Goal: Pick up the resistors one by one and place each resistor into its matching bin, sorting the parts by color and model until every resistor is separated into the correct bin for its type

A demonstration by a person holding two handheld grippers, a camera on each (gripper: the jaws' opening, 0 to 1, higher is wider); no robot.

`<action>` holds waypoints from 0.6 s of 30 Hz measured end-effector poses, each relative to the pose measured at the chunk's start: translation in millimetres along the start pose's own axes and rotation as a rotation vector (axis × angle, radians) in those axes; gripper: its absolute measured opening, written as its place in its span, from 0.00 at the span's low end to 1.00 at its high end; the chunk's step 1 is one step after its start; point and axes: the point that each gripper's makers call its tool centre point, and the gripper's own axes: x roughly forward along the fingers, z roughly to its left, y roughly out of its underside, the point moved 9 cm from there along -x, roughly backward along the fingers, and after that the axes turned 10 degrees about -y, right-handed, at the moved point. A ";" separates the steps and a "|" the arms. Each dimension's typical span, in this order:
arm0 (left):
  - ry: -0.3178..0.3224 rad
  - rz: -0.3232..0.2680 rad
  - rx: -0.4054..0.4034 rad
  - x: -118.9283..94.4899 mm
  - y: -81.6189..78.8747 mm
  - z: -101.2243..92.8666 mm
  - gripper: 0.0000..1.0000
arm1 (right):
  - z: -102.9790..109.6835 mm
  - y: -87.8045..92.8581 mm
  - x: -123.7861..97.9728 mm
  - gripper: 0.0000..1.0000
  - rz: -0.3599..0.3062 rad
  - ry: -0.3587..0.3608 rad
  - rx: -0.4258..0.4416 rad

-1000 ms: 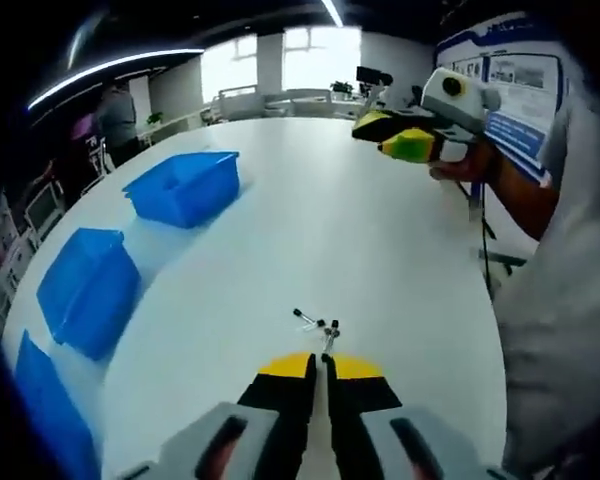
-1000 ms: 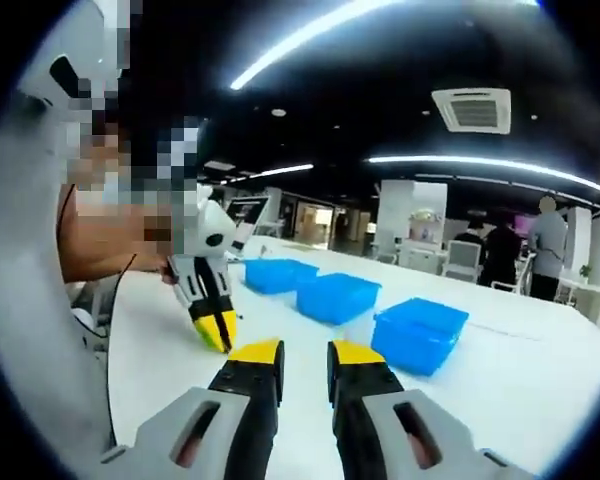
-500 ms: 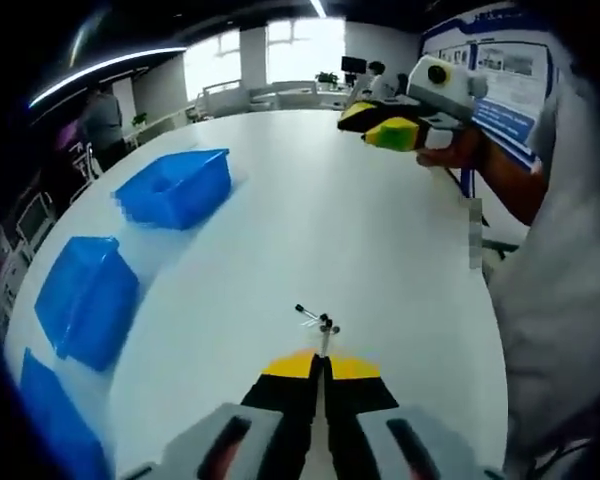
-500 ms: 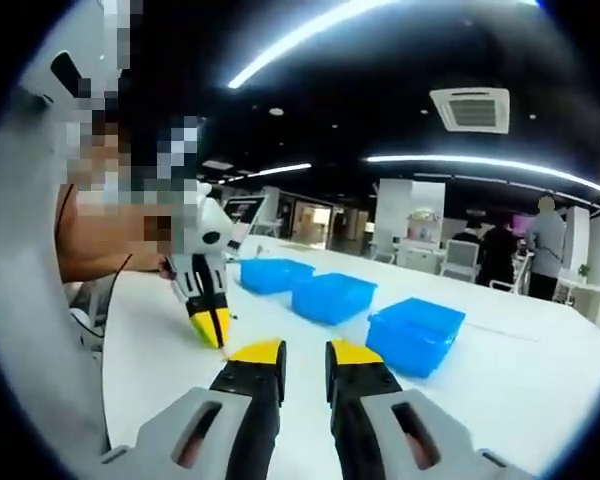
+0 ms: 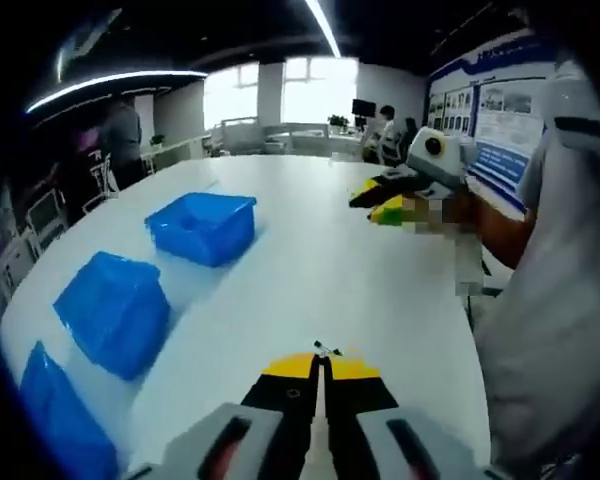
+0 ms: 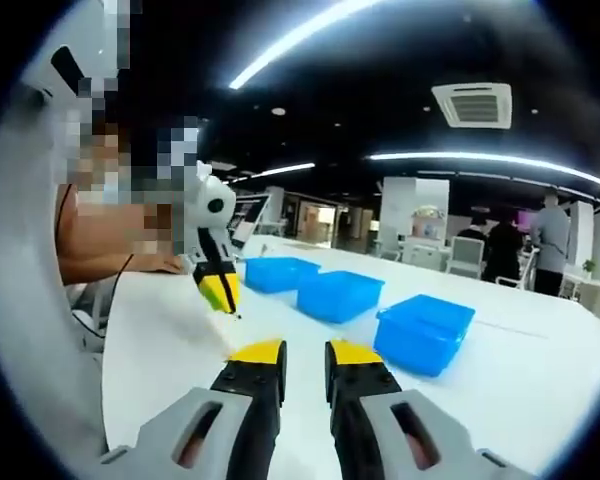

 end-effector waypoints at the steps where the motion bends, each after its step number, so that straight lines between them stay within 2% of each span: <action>1: -0.013 -0.037 -0.022 -1.1 -2.6 5.2 0.06 | 0.1 0.8 0.8 0.18 0.002 -0.002 0.001; 3: -0.037 -0.106 -0.088 -3.1 -7.9 17.2 0.06 | 0.6 2.5 2.5 0.18 0.008 -0.006 0.003; 5: -0.109 -0.210 -0.193 -4.8 -15.0 38.2 0.06 | 1.6 3.8 4.4 0.17 0.011 -0.012 0.004; 8: -0.193 -0.356 -0.307 -6.9 -22.9 63.3 0.06 | 4.2 4.2 6.6 0.17 0.013 -0.026 0.002; 11: -0.180 -0.522 -0.444 -6.9 -30.2 77.3 0.06 | 4.6 5.1 6.5 0.17 0.021 -0.030 -0.006; 12: -0.196 -0.563 -0.475 -6.1 -31.1 83.6 0.06 | 4.0 5.8 6.1 0.17 0.022 -0.027 -0.004; 15: -0.383 -0.555 -0.418 0.9 -28.1 105.5 0.06 | 2.4 7.2 5.3 0.17 0.021 -0.023 0.004; 18: -0.492 -0.556 -0.429 7.8 -25.0 121.2 0.06 | 2.2 7.5 5.0 0.17 0.022 -0.025 0.002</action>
